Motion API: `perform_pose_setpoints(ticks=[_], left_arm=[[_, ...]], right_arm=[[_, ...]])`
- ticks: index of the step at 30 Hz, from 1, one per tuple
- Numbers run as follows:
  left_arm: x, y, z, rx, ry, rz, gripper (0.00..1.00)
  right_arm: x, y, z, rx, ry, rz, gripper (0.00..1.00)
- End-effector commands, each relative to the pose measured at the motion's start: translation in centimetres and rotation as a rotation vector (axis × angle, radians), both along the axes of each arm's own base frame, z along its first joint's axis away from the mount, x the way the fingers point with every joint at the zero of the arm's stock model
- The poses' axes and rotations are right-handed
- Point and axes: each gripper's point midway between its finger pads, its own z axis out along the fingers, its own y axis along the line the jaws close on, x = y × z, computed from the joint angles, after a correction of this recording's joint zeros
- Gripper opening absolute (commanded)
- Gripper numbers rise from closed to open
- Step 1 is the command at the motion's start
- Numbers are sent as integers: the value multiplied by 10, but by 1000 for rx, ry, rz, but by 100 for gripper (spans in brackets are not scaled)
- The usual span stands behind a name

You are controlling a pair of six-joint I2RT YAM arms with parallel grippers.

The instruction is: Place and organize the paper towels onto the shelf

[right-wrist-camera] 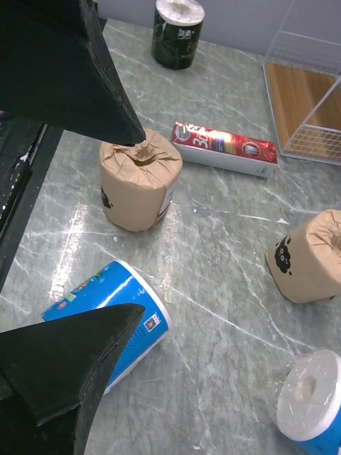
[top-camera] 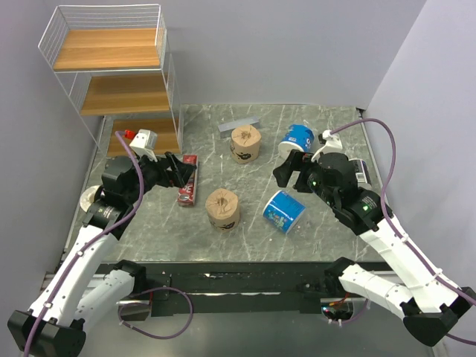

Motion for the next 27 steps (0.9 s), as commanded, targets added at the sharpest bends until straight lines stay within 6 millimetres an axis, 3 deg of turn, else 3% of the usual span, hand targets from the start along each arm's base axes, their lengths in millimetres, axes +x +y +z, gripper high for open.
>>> perform_pose_setpoints(ticks=[1,10,16,22,25,26,27], left_arm=[[-1,2,30,-28,-77,12,97],[1,6,29,-27,-75,38,96],[6,11,22,-28,-45,80,96],[15,27,1,-44,66,221,96],[19,56,-19,-60,162,422,96],[14,71,-38,-33,235,516,96],[15,100,-44,-34,255,698,96]], right_arm=[[5,-4,13,27,-32,-43,100],[-1,-4,4,45,8,-49,99],[-8,6,-10,110,43,-12,100],[-8,12,-33,109,89,-5,99],[-6,20,-40,73,127,41,99],[-8,21,-43,57,146,55,100],[-8,23,-51,32,170,70,100]])
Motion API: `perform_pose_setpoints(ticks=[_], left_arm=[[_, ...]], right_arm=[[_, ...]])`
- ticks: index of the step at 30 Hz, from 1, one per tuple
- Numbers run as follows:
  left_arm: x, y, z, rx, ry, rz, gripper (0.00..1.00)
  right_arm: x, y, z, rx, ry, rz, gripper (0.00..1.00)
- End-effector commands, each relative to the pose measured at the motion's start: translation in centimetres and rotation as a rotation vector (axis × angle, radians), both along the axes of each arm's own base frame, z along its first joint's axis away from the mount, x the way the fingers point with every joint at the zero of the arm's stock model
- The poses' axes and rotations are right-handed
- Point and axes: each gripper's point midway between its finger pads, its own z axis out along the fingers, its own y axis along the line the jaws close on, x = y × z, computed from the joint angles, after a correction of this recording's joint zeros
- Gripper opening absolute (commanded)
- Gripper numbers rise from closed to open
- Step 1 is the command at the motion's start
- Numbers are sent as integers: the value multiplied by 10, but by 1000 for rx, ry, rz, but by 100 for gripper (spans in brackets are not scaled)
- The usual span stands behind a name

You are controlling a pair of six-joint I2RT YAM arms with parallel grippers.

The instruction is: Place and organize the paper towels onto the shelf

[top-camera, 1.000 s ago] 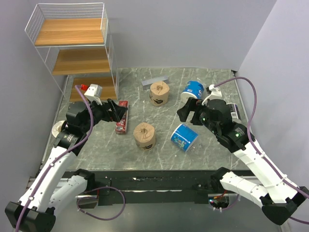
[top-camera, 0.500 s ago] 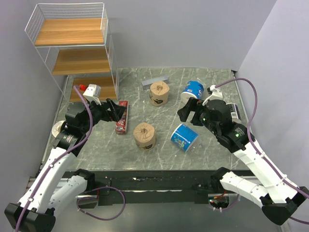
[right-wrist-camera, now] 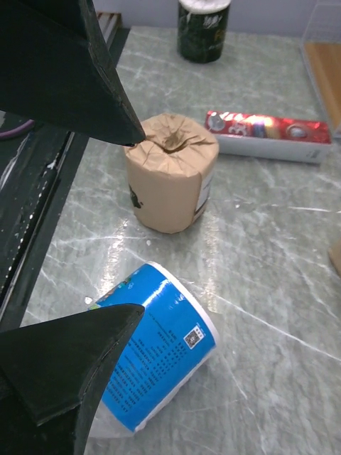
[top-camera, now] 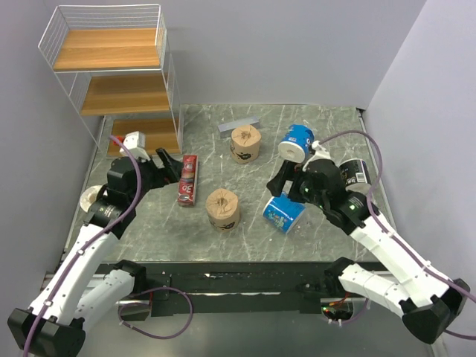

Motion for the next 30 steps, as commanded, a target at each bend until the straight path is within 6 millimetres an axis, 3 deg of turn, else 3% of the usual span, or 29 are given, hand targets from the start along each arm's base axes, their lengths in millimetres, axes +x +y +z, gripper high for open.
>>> perform_pose_setpoints(ticks=[1,3,7,12,15,16,25,30], left_arm=[[-2,78,-17,5,134,504,97],[-13,111,-28,74,182,673,96],[-19,146,-24,131,199,822,98],[-22,191,-35,269,273,1006,92],[-25,217,-48,373,382,1127,92],[-27,226,-45,401,395,1174,92],[-13,246,-68,363,440,1247,92],[-4,246,-96,313,520,1229,89]], right_arm=[[4,13,2,-17,21,68,99],[4,15,-6,-28,40,80,100],[2,16,-14,-22,42,93,99],[-10,31,5,40,-48,231,100],[-12,29,13,51,-105,236,100],[-13,27,15,51,-117,235,100],[-22,30,34,74,-179,291,100],[-19,30,39,47,-194,305,99]])
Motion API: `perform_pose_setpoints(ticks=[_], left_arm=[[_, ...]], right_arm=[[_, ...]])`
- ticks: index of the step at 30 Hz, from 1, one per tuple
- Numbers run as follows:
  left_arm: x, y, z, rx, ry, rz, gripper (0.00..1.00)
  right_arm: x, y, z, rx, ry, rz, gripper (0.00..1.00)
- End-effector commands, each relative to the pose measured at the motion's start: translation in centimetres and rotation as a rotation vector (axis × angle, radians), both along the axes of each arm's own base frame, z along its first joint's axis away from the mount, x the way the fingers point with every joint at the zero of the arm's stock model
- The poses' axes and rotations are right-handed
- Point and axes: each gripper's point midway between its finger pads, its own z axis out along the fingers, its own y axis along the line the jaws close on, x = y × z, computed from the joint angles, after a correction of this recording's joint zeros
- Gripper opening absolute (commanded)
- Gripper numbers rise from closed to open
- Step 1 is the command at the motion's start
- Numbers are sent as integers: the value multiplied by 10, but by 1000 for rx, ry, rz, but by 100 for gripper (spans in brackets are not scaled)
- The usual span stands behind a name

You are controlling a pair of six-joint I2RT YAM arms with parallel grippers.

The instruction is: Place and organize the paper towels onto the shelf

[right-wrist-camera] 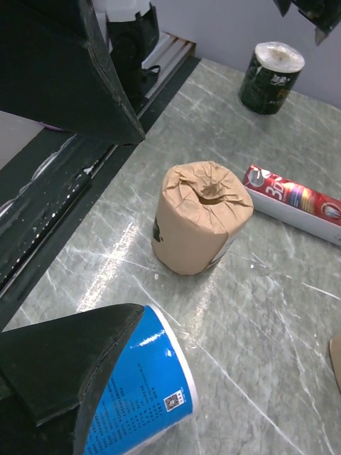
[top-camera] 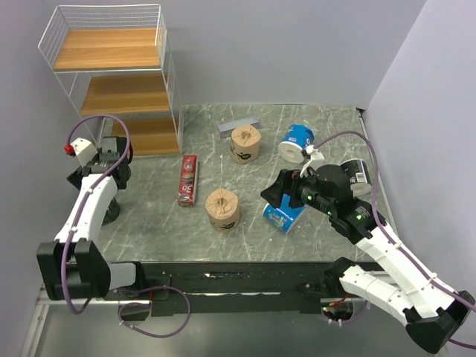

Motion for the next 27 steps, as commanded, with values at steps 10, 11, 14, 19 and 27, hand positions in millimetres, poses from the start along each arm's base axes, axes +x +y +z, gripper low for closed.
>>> perform_pose_setpoints(ticks=[10,11,14,19,27], left_arm=[[11,8,-54,-164,64,56,91],[17,6,-53,-177,47,34,91],[25,3,-57,-183,66,-4,91],[26,7,-59,-173,101,9,90],[12,14,-71,-132,186,48,84]], right_arm=[[5,11,49,79,-134,54,99],[4,14,48,85,-129,68,100],[2,19,49,90,-118,95,99],[-2,21,57,101,-134,126,100],[-9,19,63,117,-164,141,100]])
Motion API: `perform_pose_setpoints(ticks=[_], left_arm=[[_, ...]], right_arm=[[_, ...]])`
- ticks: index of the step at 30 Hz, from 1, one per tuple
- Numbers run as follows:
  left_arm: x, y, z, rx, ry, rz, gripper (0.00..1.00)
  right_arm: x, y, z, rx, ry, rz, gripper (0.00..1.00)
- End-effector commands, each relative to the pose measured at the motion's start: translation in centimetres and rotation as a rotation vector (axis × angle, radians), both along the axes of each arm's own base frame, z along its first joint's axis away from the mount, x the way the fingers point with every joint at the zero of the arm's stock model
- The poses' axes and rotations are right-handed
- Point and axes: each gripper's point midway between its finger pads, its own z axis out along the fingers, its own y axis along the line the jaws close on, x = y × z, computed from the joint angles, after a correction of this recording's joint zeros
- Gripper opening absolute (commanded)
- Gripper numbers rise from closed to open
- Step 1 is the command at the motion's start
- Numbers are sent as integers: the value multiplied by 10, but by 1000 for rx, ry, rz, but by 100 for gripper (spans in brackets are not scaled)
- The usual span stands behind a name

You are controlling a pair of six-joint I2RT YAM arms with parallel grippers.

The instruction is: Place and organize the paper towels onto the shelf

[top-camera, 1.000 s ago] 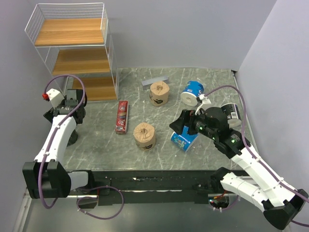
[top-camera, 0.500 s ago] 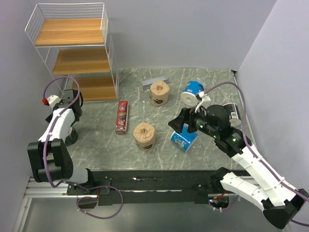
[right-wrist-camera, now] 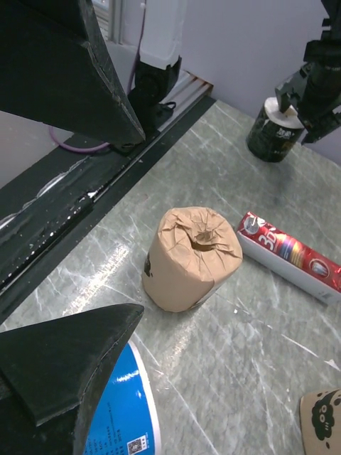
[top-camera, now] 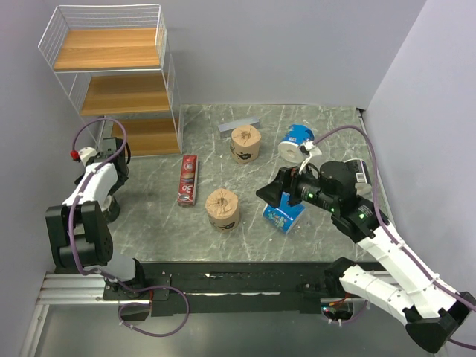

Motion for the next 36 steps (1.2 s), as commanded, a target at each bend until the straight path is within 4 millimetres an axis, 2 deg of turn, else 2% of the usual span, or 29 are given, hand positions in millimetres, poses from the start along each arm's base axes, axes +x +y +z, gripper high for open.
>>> perform_pose_setpoints(ticks=[1,6,9,10,14,16,22,24,28,30,36], left_arm=[[-4,9,8,46,20,27,80],[-5,5,4,29,42,-4,69],[-1,-4,3,22,58,-62,51],[-1,-7,5,38,64,-75,41],[3,-25,12,59,78,-131,31],[8,-44,16,62,75,-200,24],[19,-100,34,-2,-4,-430,15],[20,-121,36,-54,-31,-515,16],[24,-150,58,-110,-123,-684,19],[23,-155,69,-113,-146,-711,18],[17,-152,116,-52,-178,-769,3]], right_arm=[[-1,-1,33,50,-99,9,100],[-6,-2,33,37,-95,31,99],[-8,-4,36,36,-109,30,100],[-9,-5,38,39,-114,28,100],[-11,-10,42,40,-135,12,100],[-12,-12,42,35,-144,8,100],[-12,-17,35,13,-140,-9,100],[-12,-20,34,4,-141,-18,100],[-8,-24,31,-13,-155,-45,99],[-7,-24,30,-22,-150,-48,100],[-5,-24,28,-17,-145,-56,100]])
